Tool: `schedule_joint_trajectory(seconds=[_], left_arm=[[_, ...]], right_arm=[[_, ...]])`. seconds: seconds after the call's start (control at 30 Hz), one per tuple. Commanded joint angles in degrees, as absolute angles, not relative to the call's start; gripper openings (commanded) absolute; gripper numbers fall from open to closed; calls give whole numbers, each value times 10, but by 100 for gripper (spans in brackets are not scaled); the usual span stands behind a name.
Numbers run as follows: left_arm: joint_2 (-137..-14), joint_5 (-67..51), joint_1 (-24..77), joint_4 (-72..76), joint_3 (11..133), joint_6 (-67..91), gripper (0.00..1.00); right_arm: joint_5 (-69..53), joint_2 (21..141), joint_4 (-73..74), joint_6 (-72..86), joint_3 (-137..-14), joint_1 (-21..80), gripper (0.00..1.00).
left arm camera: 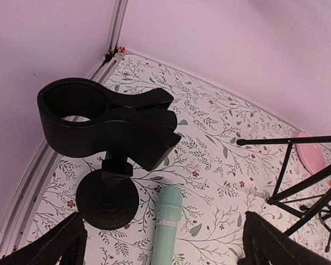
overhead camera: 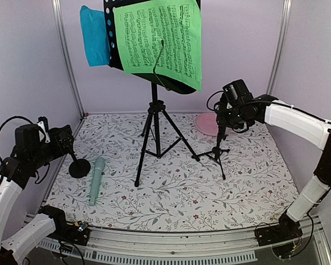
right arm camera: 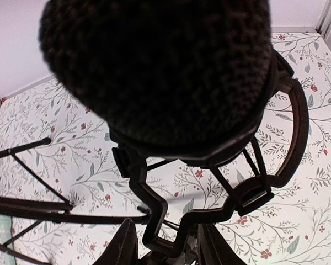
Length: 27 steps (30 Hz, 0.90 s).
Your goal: Pack up the instrument practice props
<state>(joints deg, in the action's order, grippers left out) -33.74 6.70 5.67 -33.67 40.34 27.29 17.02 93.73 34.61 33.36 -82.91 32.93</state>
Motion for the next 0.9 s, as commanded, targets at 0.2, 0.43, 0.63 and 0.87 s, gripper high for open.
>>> schedule_joint_trajectory(seconds=[0.2, 0.43, 0.63, 0.87], left_arm=[[-337, 68, 58, -323, 396, 263, 99], [-342, 67, 72, -323, 398, 262, 99], [-342, 64, 79, -320, 396, 258, 99], [-340, 57, 87, -313, 394, 252, 99]], right_arm=[[93, 751, 339, 218, -702, 327, 14], [-71, 667, 329, 186, -640, 327, 16], [-150, 621, 295, 185, -579, 347, 18], [-199, 623, 273, 142, -567, 453, 18]])
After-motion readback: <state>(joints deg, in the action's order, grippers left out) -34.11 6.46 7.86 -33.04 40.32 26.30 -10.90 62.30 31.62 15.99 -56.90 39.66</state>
